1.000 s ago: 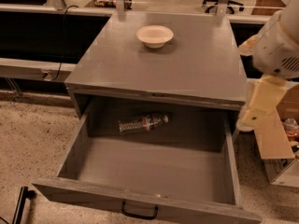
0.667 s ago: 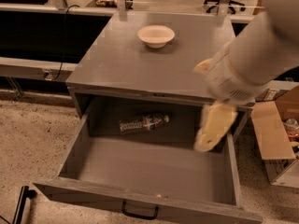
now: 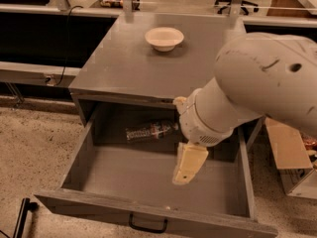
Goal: Pick water bottle from top drawer and place on counter
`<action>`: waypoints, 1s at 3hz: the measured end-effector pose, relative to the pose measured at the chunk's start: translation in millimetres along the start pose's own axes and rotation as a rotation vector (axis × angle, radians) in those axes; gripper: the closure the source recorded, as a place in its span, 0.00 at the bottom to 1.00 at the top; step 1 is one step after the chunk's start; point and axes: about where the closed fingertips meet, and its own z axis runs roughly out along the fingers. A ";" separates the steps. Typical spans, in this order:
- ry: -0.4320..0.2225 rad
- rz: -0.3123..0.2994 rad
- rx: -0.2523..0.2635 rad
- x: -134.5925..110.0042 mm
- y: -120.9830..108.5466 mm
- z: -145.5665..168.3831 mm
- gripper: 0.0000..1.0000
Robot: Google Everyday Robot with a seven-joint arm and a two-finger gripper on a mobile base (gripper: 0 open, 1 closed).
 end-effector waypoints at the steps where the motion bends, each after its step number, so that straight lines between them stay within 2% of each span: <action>1: -0.005 -0.021 -0.058 -4.1 -3.7 30.4 0.00; 2: -0.027 -0.051 -0.093 -6.8 -6.0 81.0 0.00; 3: -0.037 -0.057 -0.053 -4.3 -16.6 125.4 0.09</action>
Offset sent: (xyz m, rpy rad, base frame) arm 0.0663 0.0662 -0.1216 0.0554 0.0407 0.1258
